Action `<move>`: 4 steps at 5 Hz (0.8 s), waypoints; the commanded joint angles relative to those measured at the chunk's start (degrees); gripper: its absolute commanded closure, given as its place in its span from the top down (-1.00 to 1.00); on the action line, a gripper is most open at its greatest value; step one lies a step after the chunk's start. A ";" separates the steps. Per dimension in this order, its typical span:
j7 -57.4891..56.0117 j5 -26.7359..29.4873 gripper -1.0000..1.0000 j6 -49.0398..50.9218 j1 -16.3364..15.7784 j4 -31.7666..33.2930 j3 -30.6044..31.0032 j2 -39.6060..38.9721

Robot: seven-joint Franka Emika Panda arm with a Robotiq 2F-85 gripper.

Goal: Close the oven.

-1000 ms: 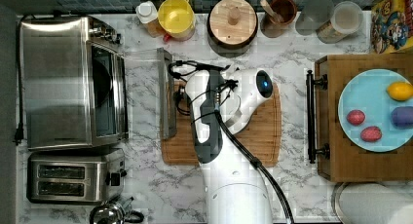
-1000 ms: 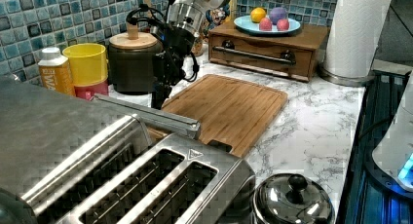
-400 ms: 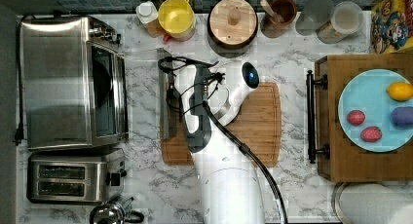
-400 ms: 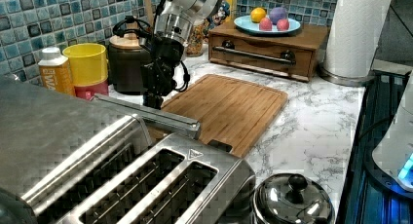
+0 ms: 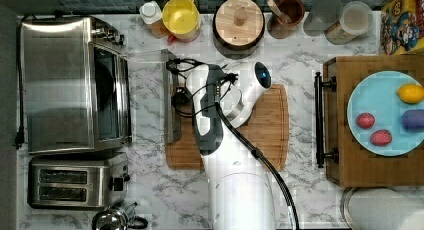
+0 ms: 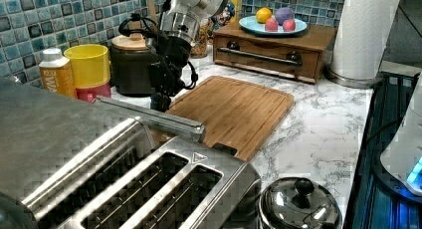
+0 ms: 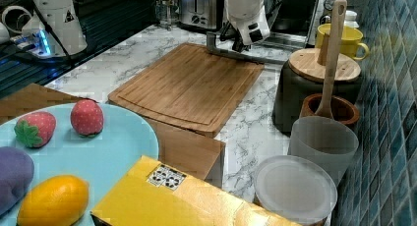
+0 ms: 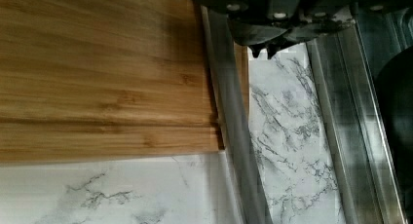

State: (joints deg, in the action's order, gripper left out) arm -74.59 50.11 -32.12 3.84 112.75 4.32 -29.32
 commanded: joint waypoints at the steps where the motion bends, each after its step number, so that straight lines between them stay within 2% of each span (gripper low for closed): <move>1: 1.33 0.78 -1.00 6.36 -4.90 -6.97 8.77 11.45; 2: 0.82 0.30 -1.00 4.12 -6.23 -6.61 10.06 14.15; 3: 4.36 -3.81 -1.00 0.76 -9.15 -7.35 10.71 15.08; 4: 13.83 -16.70 -1.00 -3.40 -14.24 -9.17 10.43 14.17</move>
State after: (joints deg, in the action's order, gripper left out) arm -68.88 35.78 -34.44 0.52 112.86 9.37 -18.77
